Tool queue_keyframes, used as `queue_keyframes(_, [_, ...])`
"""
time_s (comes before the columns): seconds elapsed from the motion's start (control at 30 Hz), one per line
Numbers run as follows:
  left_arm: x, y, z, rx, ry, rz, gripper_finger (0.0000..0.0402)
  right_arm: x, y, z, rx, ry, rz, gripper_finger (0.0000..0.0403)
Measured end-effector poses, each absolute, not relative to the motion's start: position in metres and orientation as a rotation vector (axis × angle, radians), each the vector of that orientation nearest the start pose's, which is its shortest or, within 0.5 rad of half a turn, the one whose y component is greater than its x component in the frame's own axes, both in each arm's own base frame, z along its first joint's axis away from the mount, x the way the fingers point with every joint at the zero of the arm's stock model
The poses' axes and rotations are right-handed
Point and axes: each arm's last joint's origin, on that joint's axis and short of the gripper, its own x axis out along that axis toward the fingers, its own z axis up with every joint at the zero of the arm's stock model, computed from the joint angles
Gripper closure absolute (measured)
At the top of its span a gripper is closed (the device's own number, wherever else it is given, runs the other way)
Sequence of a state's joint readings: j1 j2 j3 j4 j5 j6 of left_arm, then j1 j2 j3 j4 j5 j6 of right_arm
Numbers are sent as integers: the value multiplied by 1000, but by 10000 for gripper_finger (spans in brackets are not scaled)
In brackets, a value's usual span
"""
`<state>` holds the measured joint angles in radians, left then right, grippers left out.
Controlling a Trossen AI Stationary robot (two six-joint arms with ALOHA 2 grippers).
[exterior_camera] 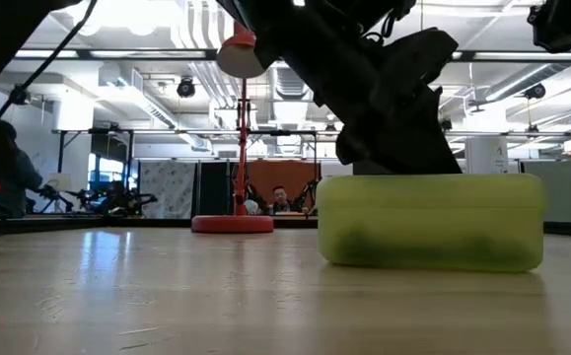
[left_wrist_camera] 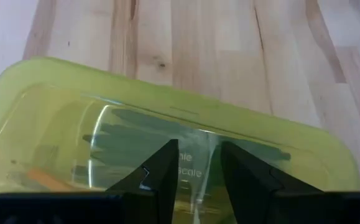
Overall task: Pick & place school supplies into a supply box
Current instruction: Close the yellow supply box, then return to Home Position
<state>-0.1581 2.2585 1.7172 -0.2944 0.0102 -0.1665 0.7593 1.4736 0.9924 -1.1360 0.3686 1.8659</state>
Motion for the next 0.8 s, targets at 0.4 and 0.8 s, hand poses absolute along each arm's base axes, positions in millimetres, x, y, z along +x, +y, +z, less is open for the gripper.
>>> queue_keyframes(0.4, [421,-57,269,-5,623,121,293,180,149,209,644,942,-913,344])
queue_keyframes(0.8, [276,-31,312,-299,342,370,293,198,156,251,681,796,-706,344])
